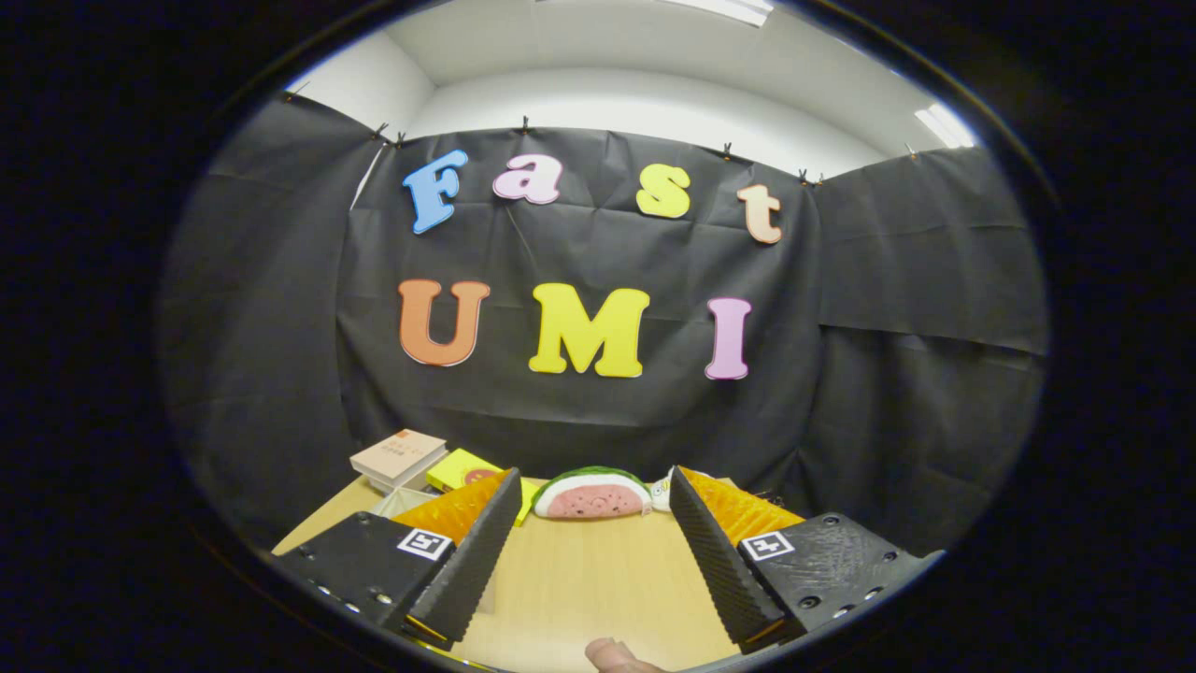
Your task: Open the storage box then place both shoes into the box .Put the left shoe in first, then the right shoe, with the right side of both shoes facing outward in a uniform manner.
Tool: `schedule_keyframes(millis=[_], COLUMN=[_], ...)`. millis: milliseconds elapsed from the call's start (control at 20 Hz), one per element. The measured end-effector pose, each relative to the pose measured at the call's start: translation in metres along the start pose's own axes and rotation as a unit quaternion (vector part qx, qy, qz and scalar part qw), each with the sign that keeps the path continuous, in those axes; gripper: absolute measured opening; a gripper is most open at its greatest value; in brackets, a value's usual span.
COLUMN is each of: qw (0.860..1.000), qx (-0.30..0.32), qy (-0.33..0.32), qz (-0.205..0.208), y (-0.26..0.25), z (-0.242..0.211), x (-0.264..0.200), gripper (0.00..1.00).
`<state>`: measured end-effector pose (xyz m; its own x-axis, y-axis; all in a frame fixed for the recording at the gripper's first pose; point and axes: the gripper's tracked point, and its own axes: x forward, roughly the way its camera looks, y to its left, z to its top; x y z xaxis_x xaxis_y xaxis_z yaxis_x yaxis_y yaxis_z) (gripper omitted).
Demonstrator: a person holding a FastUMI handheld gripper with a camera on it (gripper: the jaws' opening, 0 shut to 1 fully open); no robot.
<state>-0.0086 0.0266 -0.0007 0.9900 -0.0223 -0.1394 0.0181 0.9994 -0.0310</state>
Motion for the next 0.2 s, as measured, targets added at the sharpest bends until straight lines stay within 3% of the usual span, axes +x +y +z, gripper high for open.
schedule_keyframes(millis=[200], qw=[1.0], qx=[0.003], qy=[-0.004], qz=[-0.002], y=[-0.0071], z=[0.0045], x=[0.0027], gripper=[0.95])
